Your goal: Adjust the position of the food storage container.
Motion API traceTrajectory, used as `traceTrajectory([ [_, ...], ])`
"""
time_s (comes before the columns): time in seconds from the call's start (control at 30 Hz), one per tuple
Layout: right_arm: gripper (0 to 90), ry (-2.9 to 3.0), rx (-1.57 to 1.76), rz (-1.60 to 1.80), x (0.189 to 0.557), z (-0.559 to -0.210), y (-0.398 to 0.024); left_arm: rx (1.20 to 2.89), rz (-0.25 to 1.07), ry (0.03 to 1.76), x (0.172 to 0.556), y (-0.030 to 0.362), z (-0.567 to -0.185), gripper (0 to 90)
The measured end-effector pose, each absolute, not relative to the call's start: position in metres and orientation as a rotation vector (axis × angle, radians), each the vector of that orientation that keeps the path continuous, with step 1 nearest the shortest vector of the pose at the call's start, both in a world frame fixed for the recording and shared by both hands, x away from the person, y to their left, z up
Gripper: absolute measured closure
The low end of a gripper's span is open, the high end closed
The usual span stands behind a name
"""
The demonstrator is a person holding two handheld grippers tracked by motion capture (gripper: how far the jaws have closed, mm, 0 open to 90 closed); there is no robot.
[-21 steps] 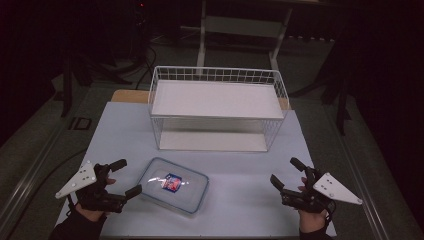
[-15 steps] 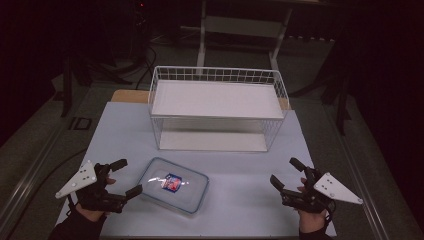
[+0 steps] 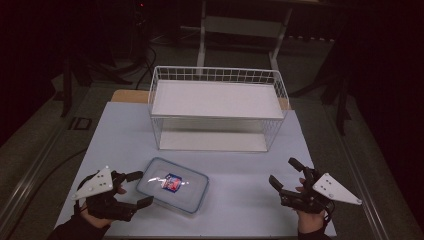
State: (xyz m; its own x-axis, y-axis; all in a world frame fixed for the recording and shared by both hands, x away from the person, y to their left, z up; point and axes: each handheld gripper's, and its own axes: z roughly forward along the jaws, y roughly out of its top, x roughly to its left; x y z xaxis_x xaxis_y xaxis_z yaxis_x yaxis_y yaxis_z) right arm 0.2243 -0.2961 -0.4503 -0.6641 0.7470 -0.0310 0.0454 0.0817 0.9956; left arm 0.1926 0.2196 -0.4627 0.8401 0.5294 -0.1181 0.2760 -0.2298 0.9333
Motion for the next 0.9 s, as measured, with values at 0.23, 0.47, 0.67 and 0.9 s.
traceTrajectory([
  [0.23,13.7,1.813,0.783,1.641,0.225,-0.451,-0.296,1.909,0.191,0.557,0.183,0.204,-0.475,48.2],
  [0.47,13.8,1.818,0.798,1.658,0.227,-0.453,-0.297,2.022,0.1,0.5,0.182,0.184,-0.494,81.5],
  [0.67,13.8,1.82,0.806,1.664,0.229,-0.454,-0.298,2.078,0.105,0.477,0.182,0.168,-0.503,89.5],
  [0.9,13.8,1.819,0.818,1.683,0.231,-0.454,-0.301,2.157,0.112,0.439,0.185,0.145,-0.511,89.7],
])
